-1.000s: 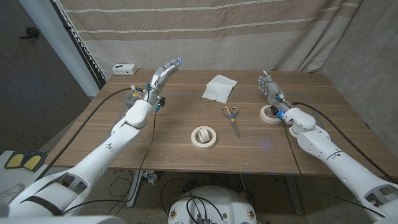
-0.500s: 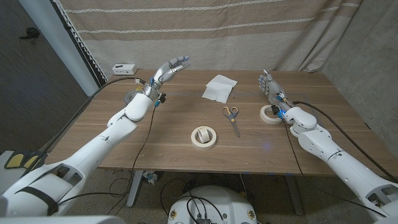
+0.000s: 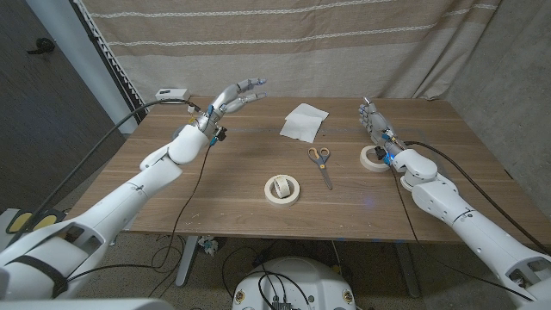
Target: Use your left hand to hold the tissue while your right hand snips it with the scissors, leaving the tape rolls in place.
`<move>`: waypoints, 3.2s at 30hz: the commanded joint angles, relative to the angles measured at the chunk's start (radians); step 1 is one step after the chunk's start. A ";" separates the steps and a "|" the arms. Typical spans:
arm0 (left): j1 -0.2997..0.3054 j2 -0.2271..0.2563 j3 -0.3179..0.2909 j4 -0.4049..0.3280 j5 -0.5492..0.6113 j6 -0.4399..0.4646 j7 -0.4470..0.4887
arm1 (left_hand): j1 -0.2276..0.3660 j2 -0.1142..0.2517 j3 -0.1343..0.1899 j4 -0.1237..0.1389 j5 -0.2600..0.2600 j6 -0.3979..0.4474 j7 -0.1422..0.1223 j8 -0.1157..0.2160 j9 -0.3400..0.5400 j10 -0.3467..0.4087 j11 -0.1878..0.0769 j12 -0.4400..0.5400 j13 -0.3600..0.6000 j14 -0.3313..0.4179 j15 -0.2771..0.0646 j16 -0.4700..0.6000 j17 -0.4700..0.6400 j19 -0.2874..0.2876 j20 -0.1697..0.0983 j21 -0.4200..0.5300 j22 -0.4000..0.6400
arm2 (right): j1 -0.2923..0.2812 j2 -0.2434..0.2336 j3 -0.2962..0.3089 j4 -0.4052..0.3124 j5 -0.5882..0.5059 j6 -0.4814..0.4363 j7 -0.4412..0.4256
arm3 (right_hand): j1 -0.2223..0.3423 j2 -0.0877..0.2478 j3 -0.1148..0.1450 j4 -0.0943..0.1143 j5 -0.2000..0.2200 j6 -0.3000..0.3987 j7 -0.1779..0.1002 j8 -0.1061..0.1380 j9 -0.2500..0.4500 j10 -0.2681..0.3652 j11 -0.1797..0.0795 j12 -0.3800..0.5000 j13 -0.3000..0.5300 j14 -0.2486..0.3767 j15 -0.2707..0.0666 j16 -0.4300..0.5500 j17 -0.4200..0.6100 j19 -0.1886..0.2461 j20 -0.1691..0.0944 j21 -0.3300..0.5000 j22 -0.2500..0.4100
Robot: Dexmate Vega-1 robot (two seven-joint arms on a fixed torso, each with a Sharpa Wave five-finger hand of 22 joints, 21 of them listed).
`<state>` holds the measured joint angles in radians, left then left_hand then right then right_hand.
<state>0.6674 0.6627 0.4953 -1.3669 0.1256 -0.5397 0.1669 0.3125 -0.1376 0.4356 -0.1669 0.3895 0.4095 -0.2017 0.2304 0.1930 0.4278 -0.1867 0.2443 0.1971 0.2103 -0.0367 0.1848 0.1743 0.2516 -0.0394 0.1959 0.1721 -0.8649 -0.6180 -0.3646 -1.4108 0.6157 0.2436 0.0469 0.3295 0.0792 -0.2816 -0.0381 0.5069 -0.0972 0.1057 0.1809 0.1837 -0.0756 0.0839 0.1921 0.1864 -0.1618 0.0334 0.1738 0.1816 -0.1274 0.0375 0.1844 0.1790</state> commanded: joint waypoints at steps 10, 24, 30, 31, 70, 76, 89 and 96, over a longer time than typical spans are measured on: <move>-0.047 0.049 0.019 -0.029 0.159 -0.023 0.016 | 0.051 0.005 0.025 0.002 0.023 0.051 -0.016 0.005 0.003 0.055 -0.014 0.014 0.007 0.022 -0.181 0.006 0.005 0.002 -0.106 -0.001 0.003 | -0.021 -0.022 0.012 -0.012 0.001 0.027 0.033 | 0.011 0.010 0.000 0.000 0.003 -0.012 -0.001 0.002 0.003 -0.013 0.001 0.003 0.003 -0.014 0.000 0.001 0.001 -0.011 -0.001 0.001 0.005; -0.098 0.146 0.050 -0.149 0.322 0.042 -0.090 | 0.198 0.012 0.085 -0.005 0.034 -0.135 -0.017 -0.041 0.012 -0.108 -0.021 -0.042 0.012 -0.084 -0.180 -0.009 0.004 -0.041 -0.112 -0.010 0.000 | -0.026 -0.020 0.016 -0.018 0.001 0.032 0.025 | 0.018 0.015 0.003 -0.002 0.002 -0.031 -0.002 0.002 0.003 -0.030 0.000 0.002 0.003 -0.035 0.004 0.000 0.001 -0.027 -0.004 0.001 0.005; -0.103 0.153 0.052 -0.158 0.341 0.041 -0.094 | 0.205 -0.014 0.079 -0.003 0.030 -0.103 -0.016 -0.022 0.014 -0.096 -0.022 -0.031 0.012 -0.091 -0.177 -0.005 0.004 -0.044 -0.108 -0.008 0.000 | -0.024 -0.018 0.017 -0.015 0.002 0.036 0.027 | 0.020 0.017 0.003 -0.003 0.001 -0.035 -0.004 0.005 0.003 -0.036 -0.008 0.004 0.003 -0.051 -0.004 0.000 0.001 -0.058 0.001 -0.004 0.005; -0.103 0.153 0.052 -0.159 0.344 0.041 -0.090 | 0.206 -0.019 0.077 -0.001 0.031 -0.099 -0.017 -0.020 0.015 -0.083 -0.022 -0.025 0.013 -0.088 -0.177 -0.002 0.004 -0.044 -0.109 -0.008 0.000 | -0.024 -0.017 0.017 -0.015 0.002 0.036 0.027 | 0.020 0.017 0.003 -0.003 0.001 -0.035 -0.005 0.005 0.003 -0.036 -0.009 0.005 0.003 -0.051 -0.004 0.001 0.001 -0.058 0.001 -0.004 0.005; -0.213 0.100 0.165 -0.125 0.637 -0.003 0.051 | 0.359 0.024 0.093 -0.002 0.049 0.107 -0.020 0.011 0.015 0.052 -0.027 0.000 0.010 -0.035 -0.181 0.001 0.003 -0.013 -0.138 -0.004 0.001 | -0.031 -0.008 0.032 0.007 0.016 0.056 0.022 | 0.023 0.020 0.003 -0.003 -0.001 -0.037 -0.006 0.010 0.003 -0.035 -0.008 0.012 0.004 -0.048 -0.001 0.009 0.001 -0.053 0.003 0.007 0.005; -0.235 0.100 0.188 -0.114 0.661 -0.018 0.050 | 0.364 0.013 0.090 -0.001 0.045 0.116 -0.019 0.012 0.015 0.062 -0.027 0.001 0.011 -0.030 -0.178 0.003 0.004 -0.013 -0.139 -0.004 0.001 | -0.032 -0.007 0.035 0.011 0.018 0.062 0.023 | 0.025 0.022 0.004 -0.004 -0.002 -0.037 -0.006 0.010 0.003 -0.035 -0.003 0.013 0.004 -0.048 -0.002 0.009 0.001 -0.053 0.003 0.007 0.004; -0.281 0.088 0.225 -0.096 0.681 -0.064 0.028 | 0.382 -0.008 0.089 0.004 0.036 0.153 -0.018 0.016 0.017 0.096 -0.028 0.009 0.020 -0.008 -0.179 0.005 0.006 -0.014 -0.128 -0.004 0.001 | -0.021 0.000 0.035 0.029 0.027 0.068 0.040 | 0.027 0.024 0.005 -0.005 -0.002 -0.037 -0.005 0.011 0.003 -0.036 -0.005 0.014 0.004 -0.048 -0.002 0.010 0.001 -0.053 0.003 0.009 0.004; -0.304 0.077 0.247 -0.097 0.724 -0.071 0.024 | 0.390 -0.005 0.093 0.006 0.032 0.191 -0.018 0.027 0.018 0.119 -0.028 0.014 0.023 -0.008 -0.180 0.005 0.006 -0.017 -0.125 -0.005 0.001 | -0.021 0.000 0.037 0.034 0.030 0.070 0.042 | 0.028 0.024 0.005 -0.005 -0.003 -0.037 -0.005 0.012 0.003 -0.036 -0.005 0.014 0.004 -0.047 -0.003 0.010 0.001 -0.053 0.004 0.009 0.004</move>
<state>0.4000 0.7546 0.7091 -1.4705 0.7990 -0.5892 0.1992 0.6889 -0.1403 0.5237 -0.1640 0.4283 0.5863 -0.2177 0.2510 0.2072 0.5347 -0.2160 0.2519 0.2167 0.1953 -0.0395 0.1821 0.1742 0.2321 -0.0412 0.1925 0.1725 -0.8896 -0.6202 -0.3299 -1.3865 0.6411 0.3084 0.0816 0.3493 0.0991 -0.2781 -0.0401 0.5069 -0.1270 0.1000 0.1889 0.1836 -0.1039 0.0768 0.2003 0.1883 -0.1699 0.0357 0.1779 0.1816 -0.1716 0.0394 0.1895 0.1789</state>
